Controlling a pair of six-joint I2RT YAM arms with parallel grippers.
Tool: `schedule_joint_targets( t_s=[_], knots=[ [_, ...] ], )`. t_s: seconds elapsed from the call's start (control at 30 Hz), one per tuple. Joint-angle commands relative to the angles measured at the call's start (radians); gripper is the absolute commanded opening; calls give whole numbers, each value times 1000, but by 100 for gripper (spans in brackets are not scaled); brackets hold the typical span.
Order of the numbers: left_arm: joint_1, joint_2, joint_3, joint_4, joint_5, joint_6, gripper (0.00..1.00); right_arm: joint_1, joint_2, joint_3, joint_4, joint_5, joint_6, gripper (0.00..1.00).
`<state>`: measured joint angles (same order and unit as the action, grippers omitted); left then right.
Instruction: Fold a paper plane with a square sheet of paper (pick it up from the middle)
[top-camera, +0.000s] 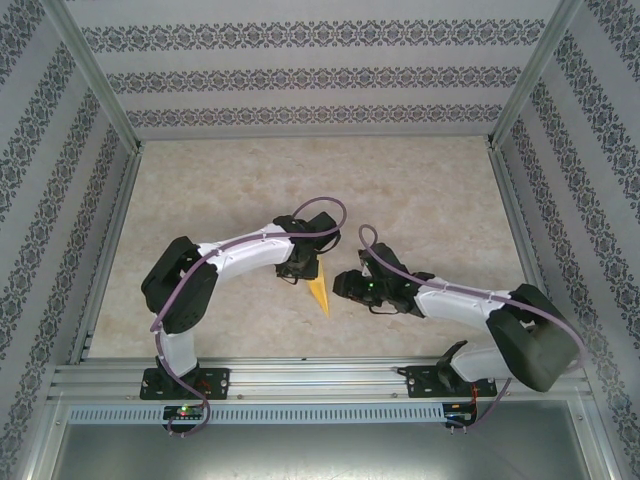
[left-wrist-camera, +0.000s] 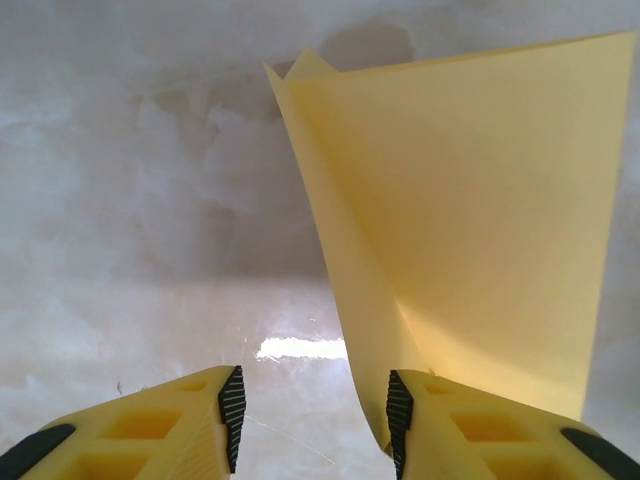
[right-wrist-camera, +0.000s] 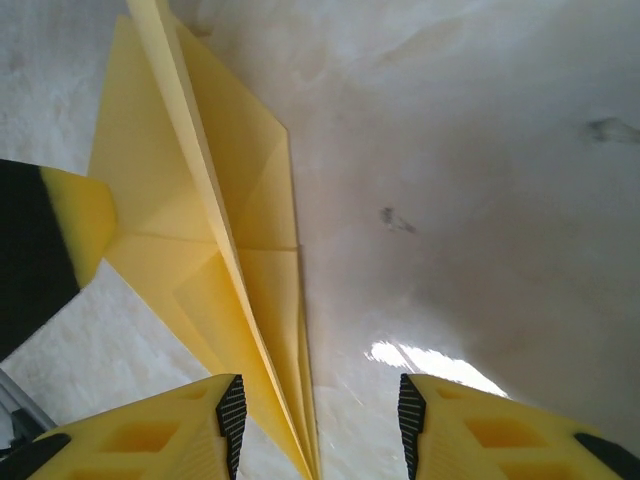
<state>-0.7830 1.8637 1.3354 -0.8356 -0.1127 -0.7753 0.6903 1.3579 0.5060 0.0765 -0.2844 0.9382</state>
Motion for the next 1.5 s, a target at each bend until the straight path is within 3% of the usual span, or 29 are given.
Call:
schedule_joint_targets(
  t_s=[0.0,0.43,1.47],
  knots=[
    [13,-26,-23,27,3,-9,43,7,42,42,40,-35,-36,47],
    [30,-64,-71,56,1,-6,42,45,224,139,105,-142,-65,52],
    [31,-80,-82,54,-6,-7,38,86,254,158,120,-130,-117,48]
  ],
)
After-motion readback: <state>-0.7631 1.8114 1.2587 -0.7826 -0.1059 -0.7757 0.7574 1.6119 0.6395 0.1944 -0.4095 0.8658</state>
